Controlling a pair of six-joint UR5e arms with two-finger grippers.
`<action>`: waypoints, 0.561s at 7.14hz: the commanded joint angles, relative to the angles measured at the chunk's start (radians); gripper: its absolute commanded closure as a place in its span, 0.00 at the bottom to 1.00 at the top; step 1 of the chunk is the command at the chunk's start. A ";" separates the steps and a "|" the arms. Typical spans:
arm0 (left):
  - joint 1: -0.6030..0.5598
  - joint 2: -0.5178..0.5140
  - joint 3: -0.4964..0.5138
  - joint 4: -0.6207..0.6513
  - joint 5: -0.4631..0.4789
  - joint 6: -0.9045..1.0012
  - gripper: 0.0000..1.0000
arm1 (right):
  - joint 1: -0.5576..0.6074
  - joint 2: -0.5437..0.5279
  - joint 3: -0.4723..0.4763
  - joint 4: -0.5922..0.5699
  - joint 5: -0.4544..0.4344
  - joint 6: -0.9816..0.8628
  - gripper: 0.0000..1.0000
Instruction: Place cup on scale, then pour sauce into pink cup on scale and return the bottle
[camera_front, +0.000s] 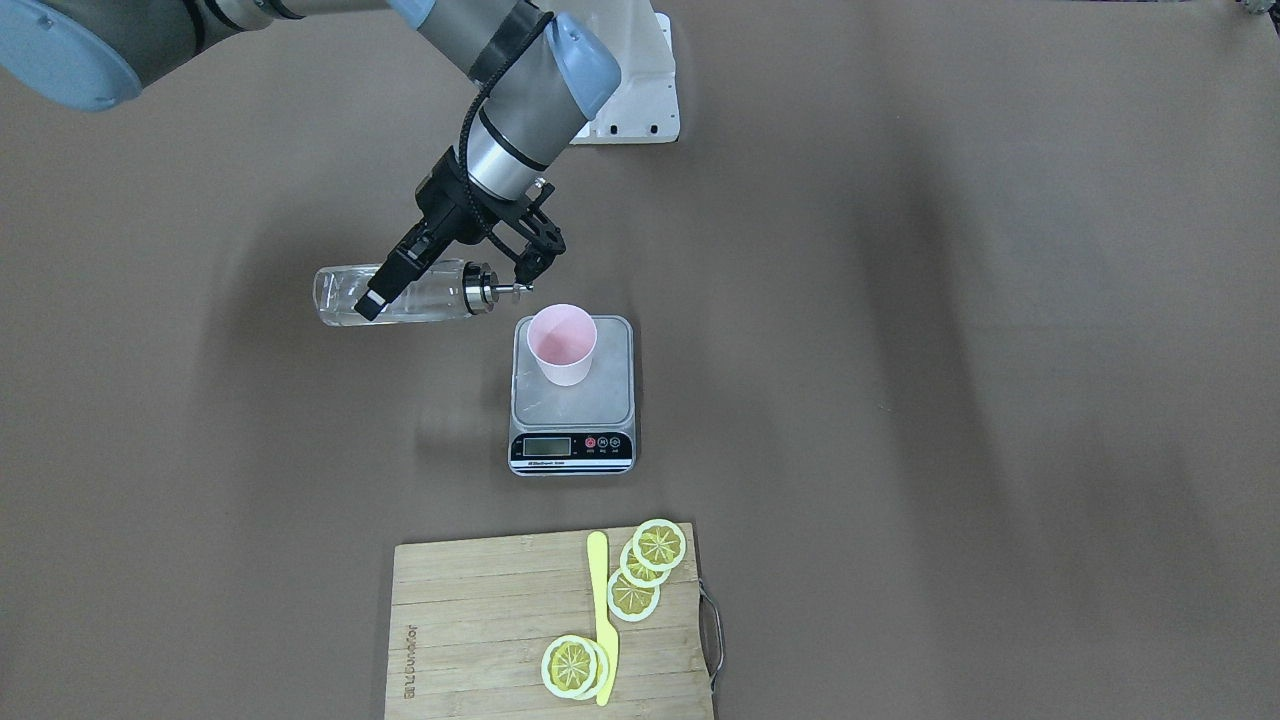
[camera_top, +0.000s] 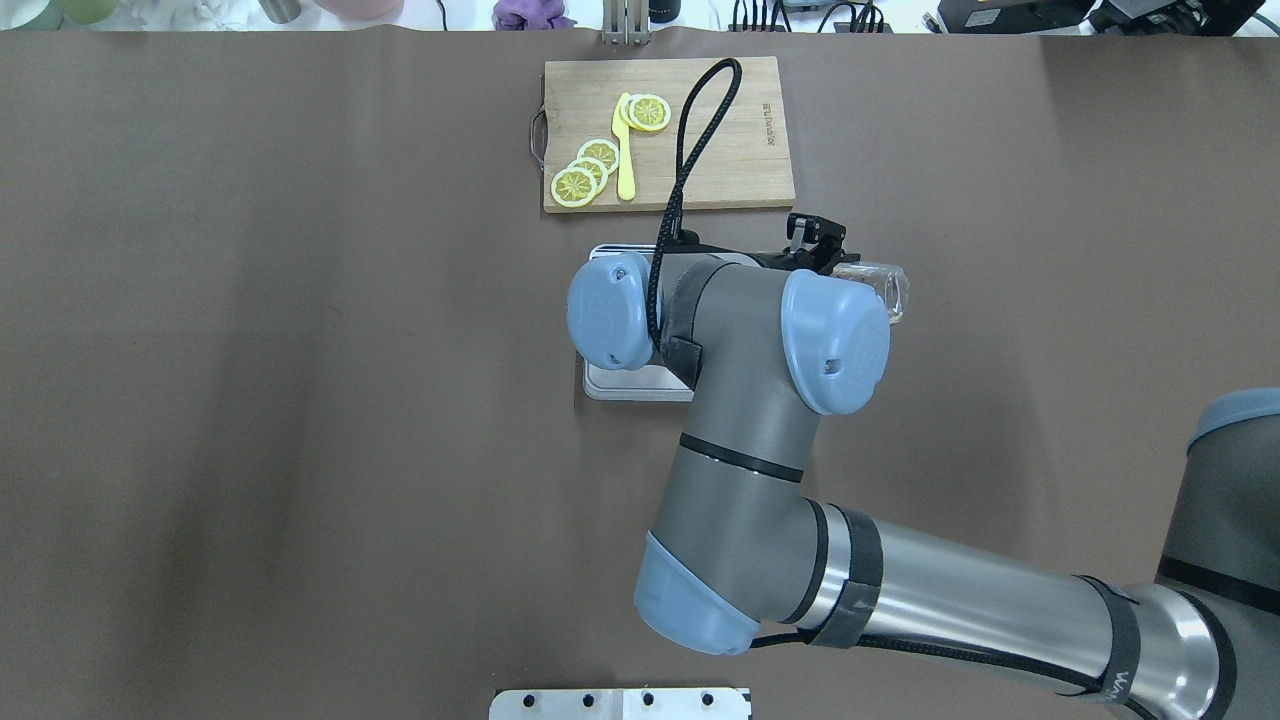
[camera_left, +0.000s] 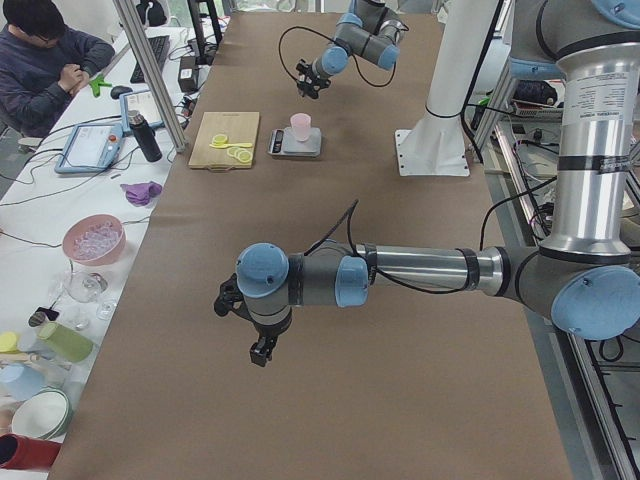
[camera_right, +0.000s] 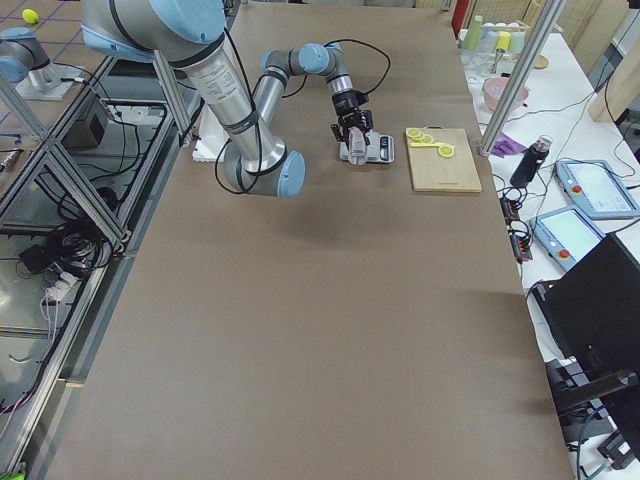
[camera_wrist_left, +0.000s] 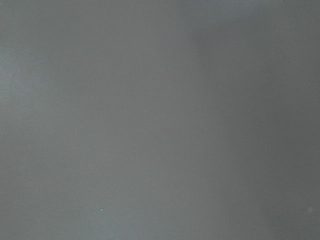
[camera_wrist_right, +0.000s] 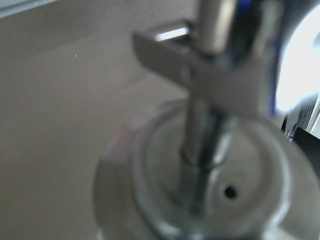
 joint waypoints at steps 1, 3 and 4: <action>0.001 0.009 0.002 -0.006 -0.002 0.001 0.01 | 0.005 0.036 -0.025 -0.064 -0.010 0.000 1.00; 0.001 0.013 0.001 -0.009 -0.004 0.001 0.01 | 0.008 0.085 -0.086 -0.106 -0.015 -0.003 1.00; 0.001 0.013 0.001 -0.009 -0.004 0.001 0.01 | 0.009 0.111 -0.120 -0.123 -0.016 -0.003 1.00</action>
